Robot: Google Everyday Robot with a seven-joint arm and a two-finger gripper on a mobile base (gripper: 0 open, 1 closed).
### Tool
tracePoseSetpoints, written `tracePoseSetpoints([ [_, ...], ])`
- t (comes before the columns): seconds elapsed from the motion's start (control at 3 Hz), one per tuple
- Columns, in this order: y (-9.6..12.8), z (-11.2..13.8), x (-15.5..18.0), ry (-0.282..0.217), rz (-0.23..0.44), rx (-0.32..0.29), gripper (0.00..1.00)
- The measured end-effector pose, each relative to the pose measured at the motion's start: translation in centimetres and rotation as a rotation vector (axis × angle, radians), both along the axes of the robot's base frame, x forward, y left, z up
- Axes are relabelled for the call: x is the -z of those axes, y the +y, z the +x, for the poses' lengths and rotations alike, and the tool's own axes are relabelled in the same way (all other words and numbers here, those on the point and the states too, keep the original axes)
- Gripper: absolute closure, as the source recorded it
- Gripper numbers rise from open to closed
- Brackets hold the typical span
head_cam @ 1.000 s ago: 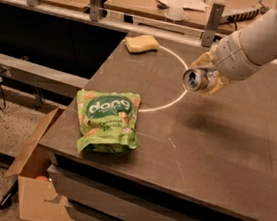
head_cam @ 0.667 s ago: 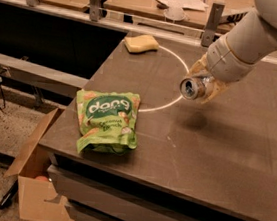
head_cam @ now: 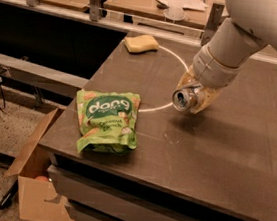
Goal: Knock redbull can over
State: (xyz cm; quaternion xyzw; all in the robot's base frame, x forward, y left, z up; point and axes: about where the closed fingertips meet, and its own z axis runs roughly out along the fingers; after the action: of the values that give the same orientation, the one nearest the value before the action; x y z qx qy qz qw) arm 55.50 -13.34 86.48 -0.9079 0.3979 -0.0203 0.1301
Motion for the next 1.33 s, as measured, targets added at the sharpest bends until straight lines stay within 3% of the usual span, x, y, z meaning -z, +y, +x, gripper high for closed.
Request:
tracePoseSetpoints([
  [0.33,0.9,-0.5,1.3,0.027,-0.016,-0.031,0.20],
  [0.67,1.4,-0.3,1.0,0.012,-0.011,-0.037,0.00],
  [1.33,2.2,1.9,-2.9,-0.116,0.064,0.000,0.00],
])
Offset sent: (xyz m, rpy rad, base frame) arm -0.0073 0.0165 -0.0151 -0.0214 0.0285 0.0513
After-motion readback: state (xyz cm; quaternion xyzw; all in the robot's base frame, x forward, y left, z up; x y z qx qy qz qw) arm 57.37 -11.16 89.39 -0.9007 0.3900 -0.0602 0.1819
